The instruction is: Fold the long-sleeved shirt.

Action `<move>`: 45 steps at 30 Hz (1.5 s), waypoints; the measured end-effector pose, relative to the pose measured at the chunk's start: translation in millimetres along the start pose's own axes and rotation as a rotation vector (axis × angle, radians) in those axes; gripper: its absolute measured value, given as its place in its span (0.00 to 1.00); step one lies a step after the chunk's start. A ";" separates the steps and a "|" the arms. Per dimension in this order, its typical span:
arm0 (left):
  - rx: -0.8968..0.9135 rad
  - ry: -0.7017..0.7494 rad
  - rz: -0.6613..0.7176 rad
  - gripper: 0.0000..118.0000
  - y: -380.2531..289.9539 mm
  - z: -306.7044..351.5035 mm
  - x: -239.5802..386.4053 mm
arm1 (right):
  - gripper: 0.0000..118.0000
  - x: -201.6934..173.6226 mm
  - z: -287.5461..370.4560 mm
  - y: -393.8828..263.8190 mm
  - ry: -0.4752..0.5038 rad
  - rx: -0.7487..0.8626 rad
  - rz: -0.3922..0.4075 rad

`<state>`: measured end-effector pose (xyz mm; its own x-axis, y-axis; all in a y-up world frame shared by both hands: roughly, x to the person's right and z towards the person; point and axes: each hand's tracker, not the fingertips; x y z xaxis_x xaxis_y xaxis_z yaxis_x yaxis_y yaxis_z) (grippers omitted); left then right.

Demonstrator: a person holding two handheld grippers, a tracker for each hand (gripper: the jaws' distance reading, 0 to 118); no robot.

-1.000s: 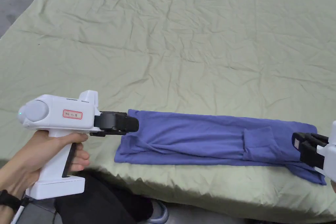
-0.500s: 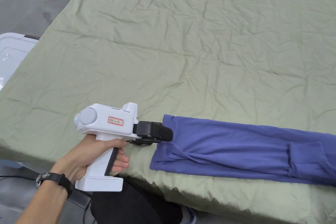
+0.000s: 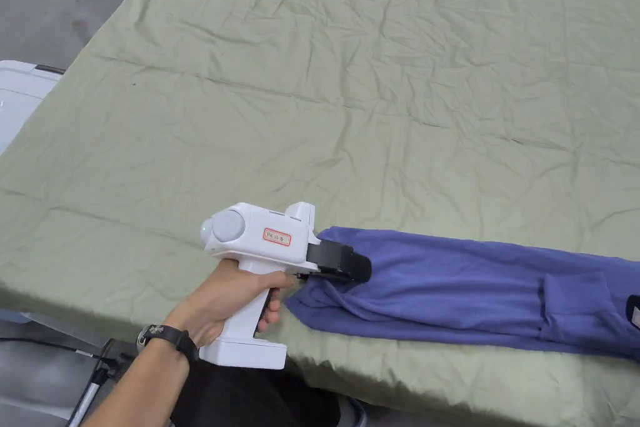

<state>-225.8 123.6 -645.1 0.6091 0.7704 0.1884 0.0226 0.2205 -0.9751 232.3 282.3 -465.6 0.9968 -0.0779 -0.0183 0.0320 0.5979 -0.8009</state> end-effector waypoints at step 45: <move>-0.058 0.264 -0.288 0.06 22.1 -11.5 226.0 | 0.01 89.6 29.3 -34.7 0.033 0.154 -0.202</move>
<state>-78.5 295.7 -625.4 0.7544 0.4996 0.4258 0.2625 0.3651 -0.8932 322.7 277.9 -422.0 0.9662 -0.2323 0.1114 0.2434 0.6817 -0.6900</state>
